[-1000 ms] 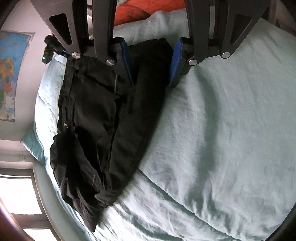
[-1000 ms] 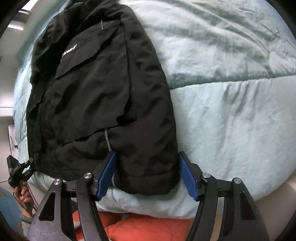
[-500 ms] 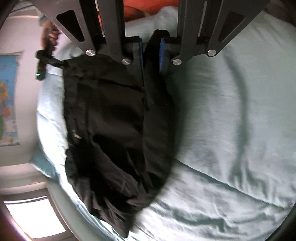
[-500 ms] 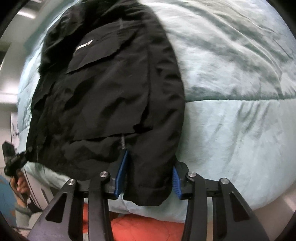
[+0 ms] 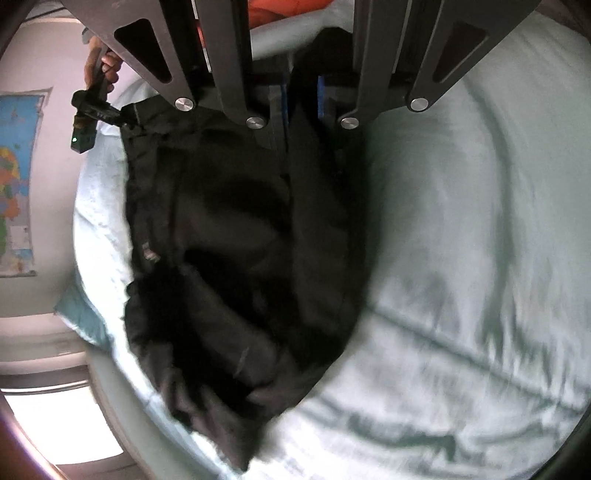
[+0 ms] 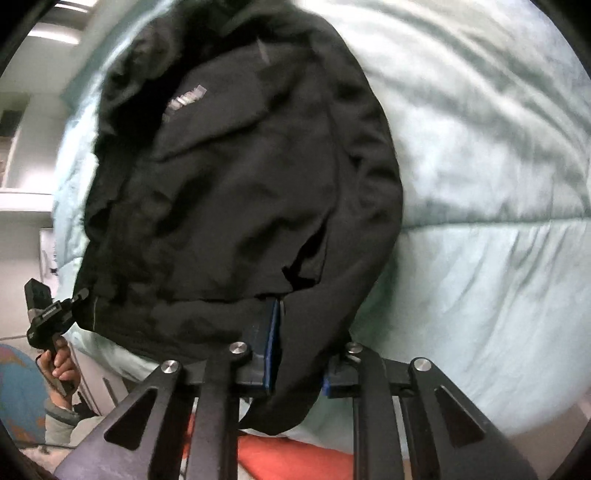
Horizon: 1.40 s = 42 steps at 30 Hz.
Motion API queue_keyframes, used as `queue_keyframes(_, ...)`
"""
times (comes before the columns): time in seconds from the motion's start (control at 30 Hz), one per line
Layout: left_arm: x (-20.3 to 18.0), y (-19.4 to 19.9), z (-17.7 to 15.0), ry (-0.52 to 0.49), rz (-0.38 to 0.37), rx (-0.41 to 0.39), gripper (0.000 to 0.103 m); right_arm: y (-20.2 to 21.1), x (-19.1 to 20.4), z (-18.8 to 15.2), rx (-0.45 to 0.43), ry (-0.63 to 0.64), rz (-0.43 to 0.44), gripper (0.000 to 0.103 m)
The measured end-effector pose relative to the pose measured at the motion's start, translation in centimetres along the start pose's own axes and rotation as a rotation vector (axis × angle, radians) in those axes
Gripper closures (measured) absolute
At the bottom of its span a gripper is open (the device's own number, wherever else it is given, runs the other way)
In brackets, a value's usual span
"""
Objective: Fold large clothes
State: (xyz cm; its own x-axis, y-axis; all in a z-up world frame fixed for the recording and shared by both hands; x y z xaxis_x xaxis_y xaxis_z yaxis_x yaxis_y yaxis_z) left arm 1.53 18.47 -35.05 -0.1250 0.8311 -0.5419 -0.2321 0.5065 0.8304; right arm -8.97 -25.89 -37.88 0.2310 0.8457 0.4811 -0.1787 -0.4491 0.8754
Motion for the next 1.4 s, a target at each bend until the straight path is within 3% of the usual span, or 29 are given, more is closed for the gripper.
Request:
queue_keyframes(0.13, -3.0, 3.2, 2.9, -0.004, -0.098, -0.089, 0.093, 2.7, 2.3, 2.0, -0.044, 0.045, 0.046, 0.083)
queue_keyframes(0.37, -9.3, 6.8, 8.8, -0.083, -0.178, -0.195, 0.093, 8.9, 5.7, 8.4, -0.196, 0.087, 0.161, 0.084)
queue_keyframes(0.57, -14.3, 10.4, 16.7, -0.161, -0.212, -0.297, 0.092, 14.6, 8.7, 16.4, -0.320, 0.107, 0.265, 0.084)
queue_keyframes(0.73, -17.1, 10.2, 24.5, -0.169, -0.221, -0.333, 0.090, 17.7, 10.6, 24.5, -0.402, 0.138, 0.277, 0.084)
queue_keyframes(0.83, -17.0, 7.3, 30.3, -0.092, -0.213, -0.323, 0.088, 16.5, 10.4, 30.3, -0.408, 0.091, 0.252, 0.084)
queue_keyframes(0.93, -15.3, 2.4, 34.9, 0.012, -0.169, -0.284, 0.086, 12.6, 8.7, 35.6, -0.374, 0.007, 0.250, 0.080)
queue_keyframes(1.03, -13.2, -3.4, 37.5, 0.063, -0.081, -0.232, 0.082, 6.6, 6.5, 39.9, -0.307, -0.082, 0.208, 0.076)
queue_keyframes(1.13, -10.9, -10.3, 38.4, 0.075, 0.033, -0.130, 0.079, 0.4, 4.4, 42.2, -0.211, -0.152, 0.164, 0.074)
queue_keyframes(1.17, -10.5, -11.5, 38.5, 0.080, 0.038, -0.120, 0.078, -1.4, 3.9, 42.8, -0.187, -0.181, 0.170, 0.074)
queue_keyframes(1.27, -10.2, -12.3, 38.8, 0.085, 0.036, -0.113, 0.078, -3.1, 2.9, 44.0, -0.172, -0.238, 0.218, 0.074)
queue_keyframes(1.4, -10.8, -10.2, 38.3, 0.013, 0.018, -0.092, 0.073, -0.9, 3.6, 43.9, -0.188, -0.152, 0.221, 0.072)
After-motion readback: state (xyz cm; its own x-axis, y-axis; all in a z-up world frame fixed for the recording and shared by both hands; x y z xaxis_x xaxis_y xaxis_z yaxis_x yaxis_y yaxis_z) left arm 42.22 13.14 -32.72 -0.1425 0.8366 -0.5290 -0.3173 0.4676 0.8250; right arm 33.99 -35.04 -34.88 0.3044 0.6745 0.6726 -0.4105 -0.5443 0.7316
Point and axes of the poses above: each gripper's, at about its wrist camera, not at the fingertips, and y roughly against the way its jaws point, x to its left, z to its top, the point moved 8 cm from there along -y, roughly the way its jaws point, and after that the axes turned 1 degree about z, right-handed, at the moved point
